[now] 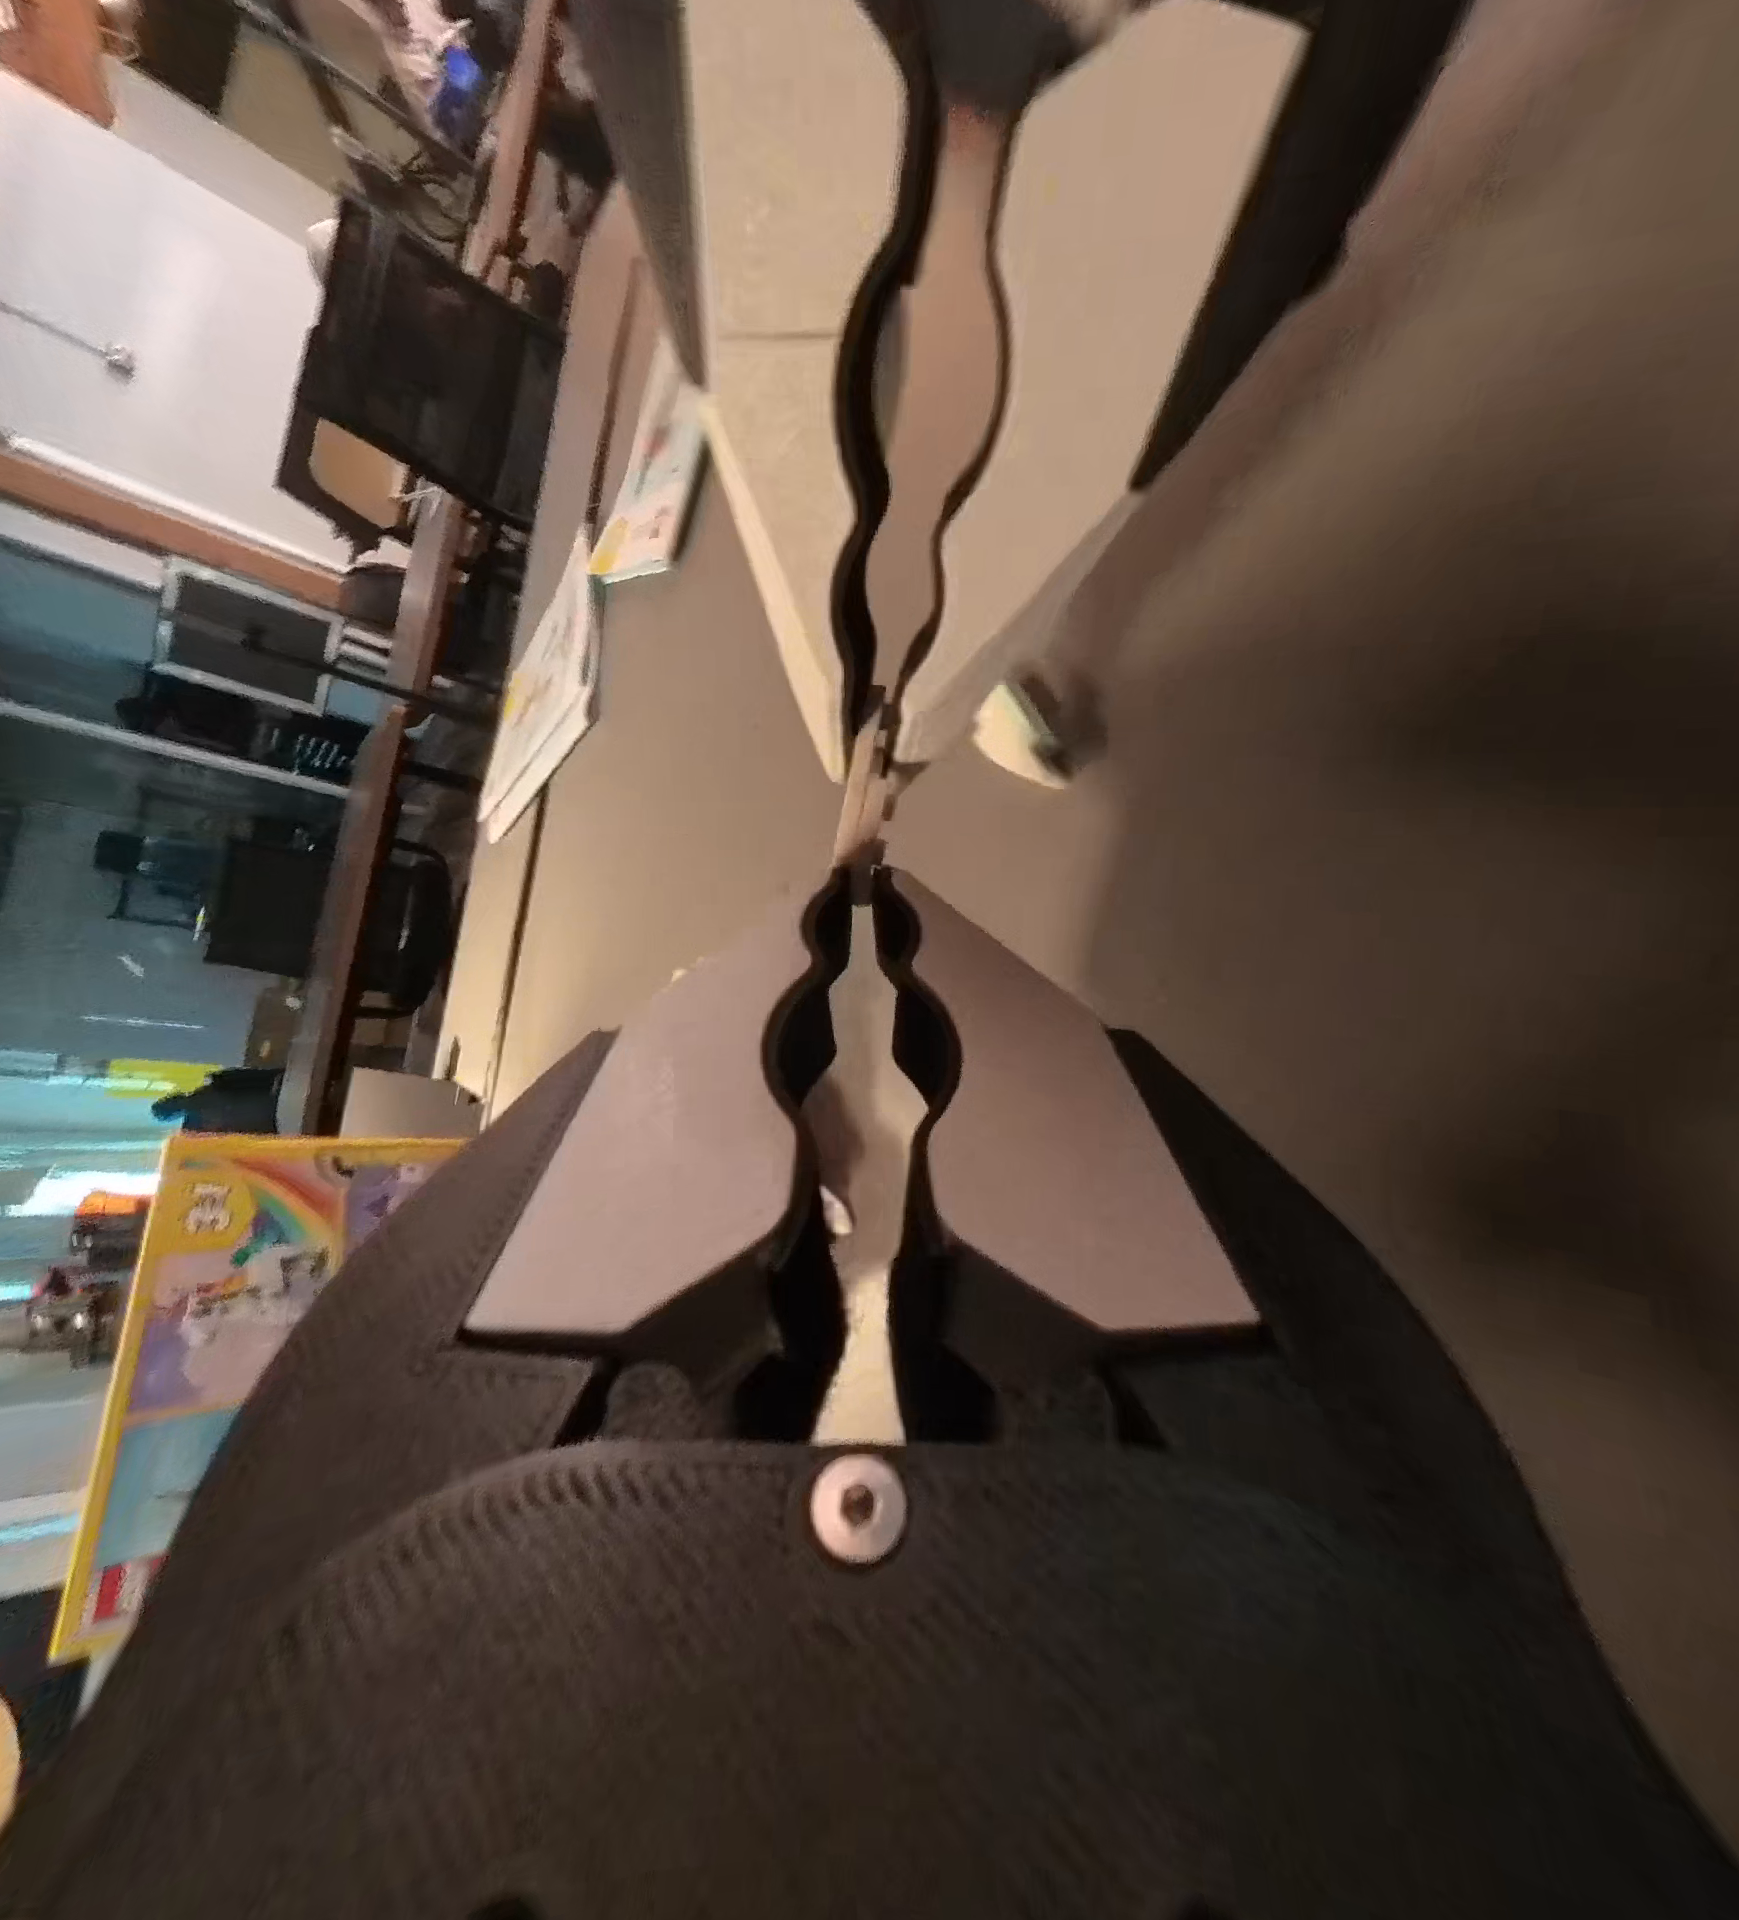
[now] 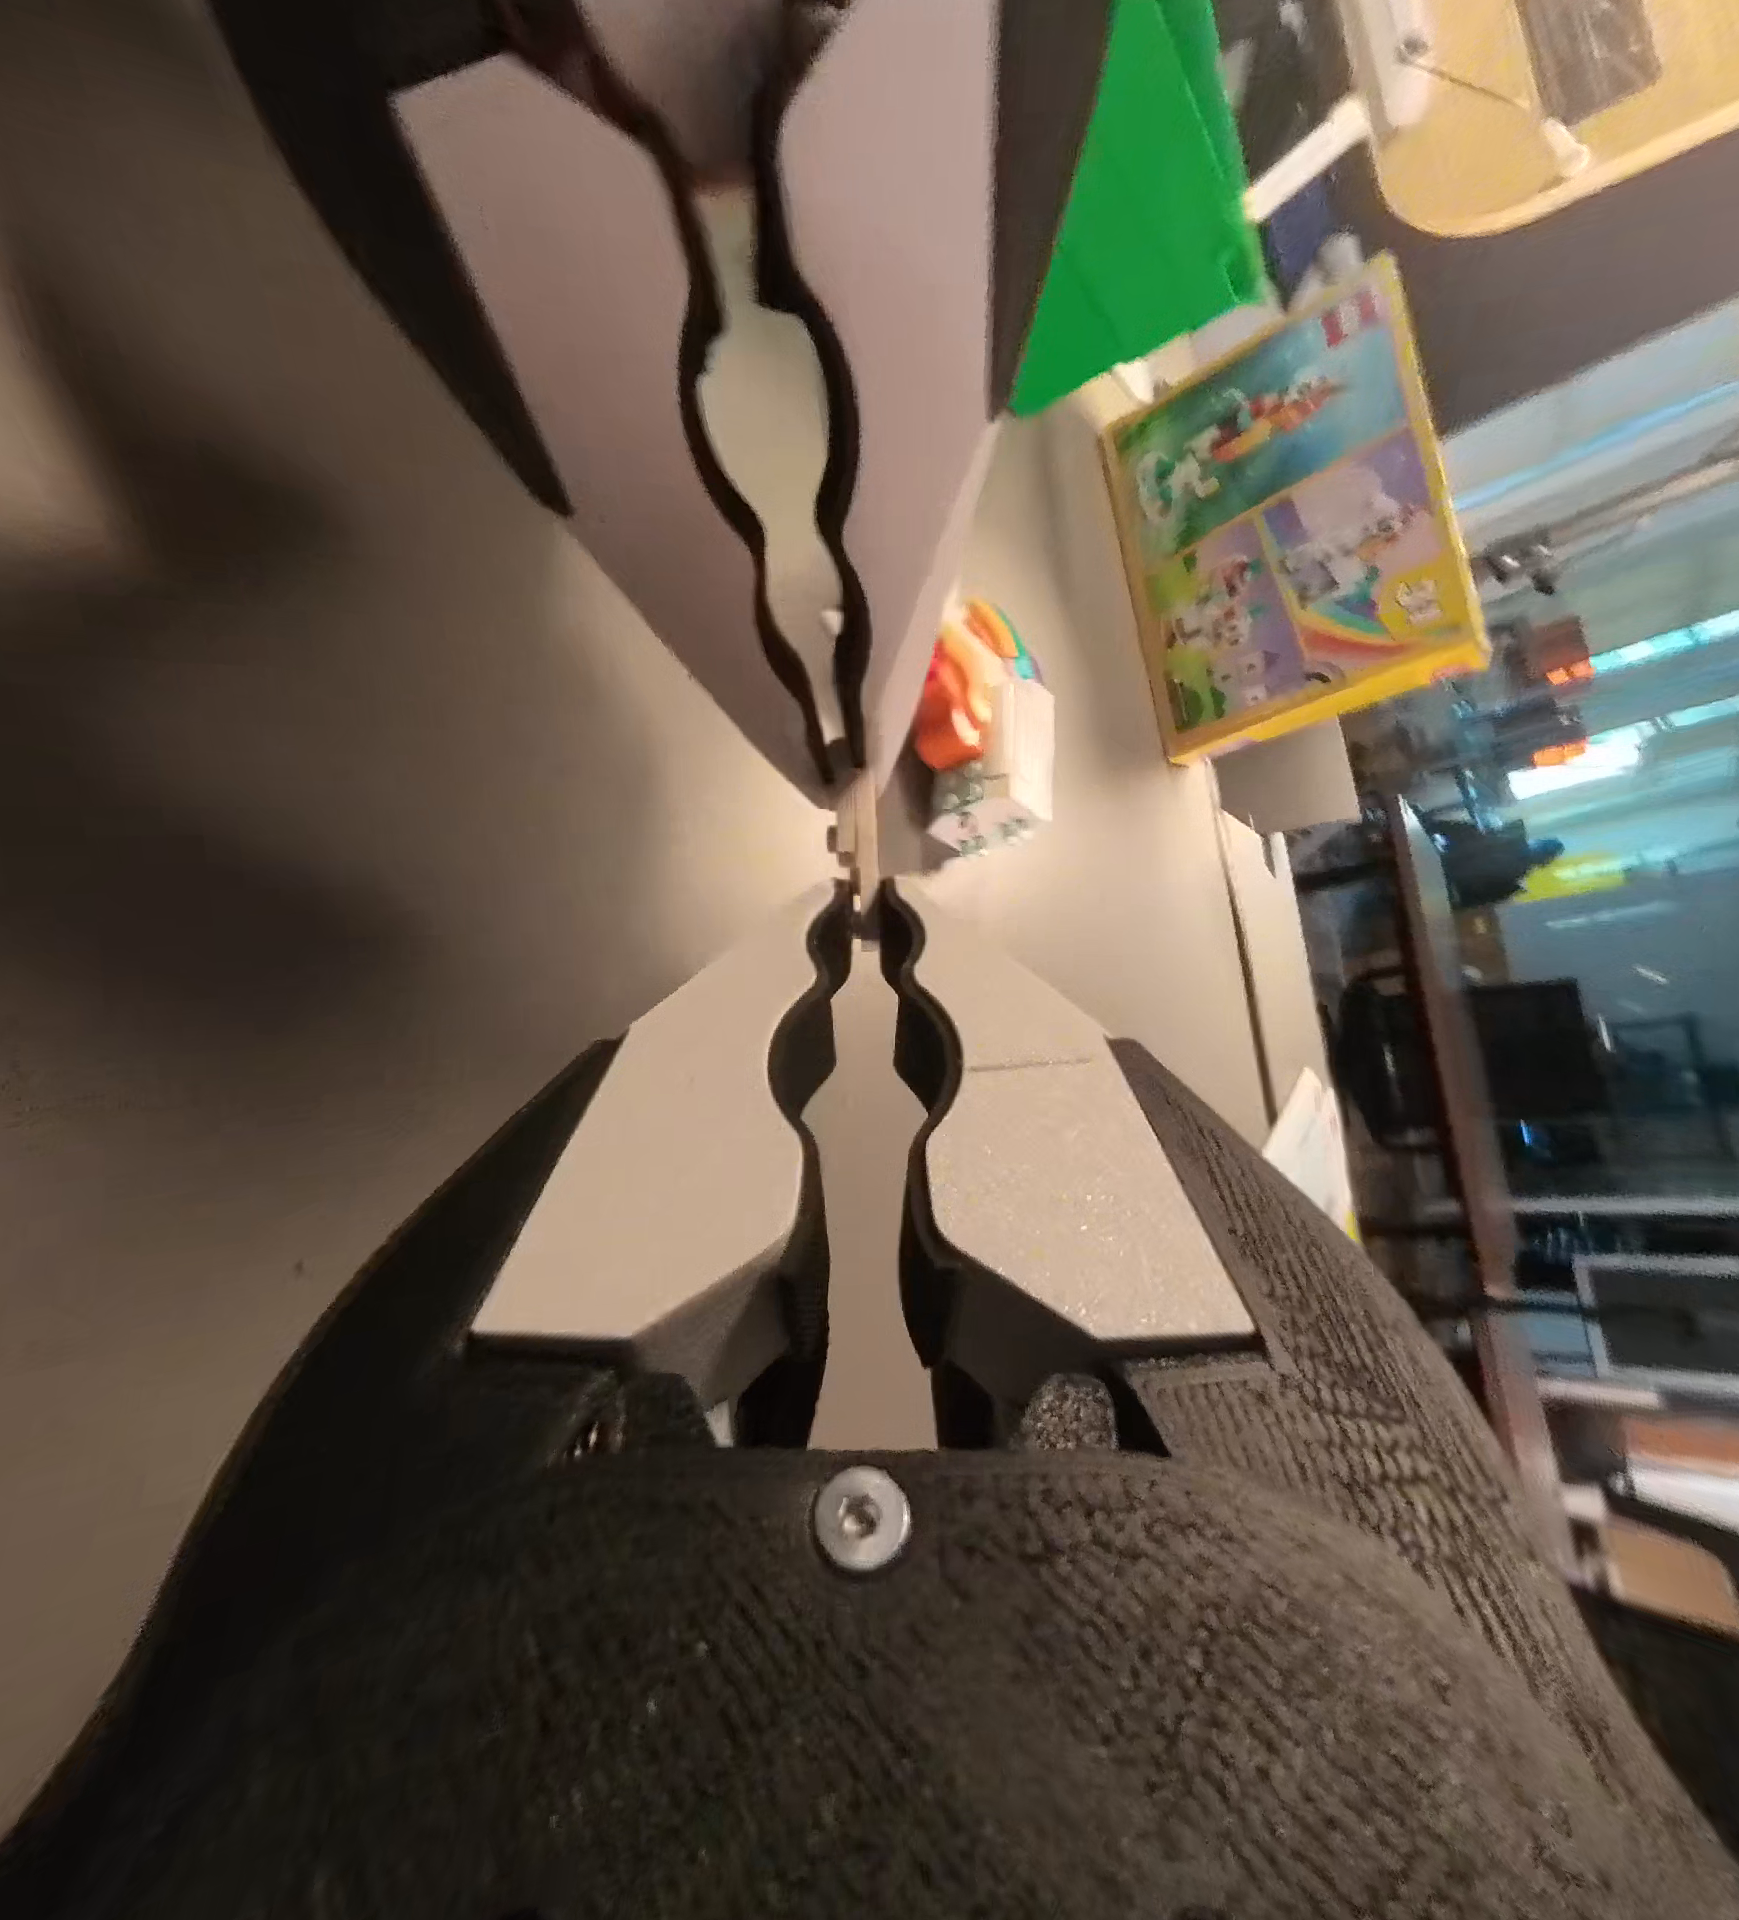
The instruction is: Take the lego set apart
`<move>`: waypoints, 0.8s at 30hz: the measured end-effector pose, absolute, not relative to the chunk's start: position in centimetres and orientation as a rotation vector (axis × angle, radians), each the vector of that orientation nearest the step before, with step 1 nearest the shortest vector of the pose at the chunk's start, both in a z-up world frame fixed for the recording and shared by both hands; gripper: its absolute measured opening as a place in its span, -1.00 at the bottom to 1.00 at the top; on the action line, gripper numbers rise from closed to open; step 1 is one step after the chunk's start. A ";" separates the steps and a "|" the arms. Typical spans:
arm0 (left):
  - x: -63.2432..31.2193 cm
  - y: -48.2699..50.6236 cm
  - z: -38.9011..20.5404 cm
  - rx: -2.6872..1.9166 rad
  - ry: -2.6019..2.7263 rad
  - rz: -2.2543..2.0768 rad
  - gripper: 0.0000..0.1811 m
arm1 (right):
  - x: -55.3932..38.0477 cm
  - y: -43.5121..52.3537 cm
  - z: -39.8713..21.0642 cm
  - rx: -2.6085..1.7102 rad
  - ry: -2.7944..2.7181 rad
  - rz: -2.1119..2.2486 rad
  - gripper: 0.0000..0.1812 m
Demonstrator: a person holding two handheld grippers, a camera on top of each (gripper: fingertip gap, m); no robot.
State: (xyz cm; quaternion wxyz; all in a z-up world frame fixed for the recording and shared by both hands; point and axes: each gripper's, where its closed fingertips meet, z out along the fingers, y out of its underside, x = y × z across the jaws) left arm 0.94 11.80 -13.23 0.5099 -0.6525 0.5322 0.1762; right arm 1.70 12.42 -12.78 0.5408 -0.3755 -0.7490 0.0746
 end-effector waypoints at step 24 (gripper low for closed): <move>-20.8 5.8 1.4 -1.860 0.203 0.438 -0.95 | 4.7 20.8 -8.0 -1.123 -1.150 0.433 -0.97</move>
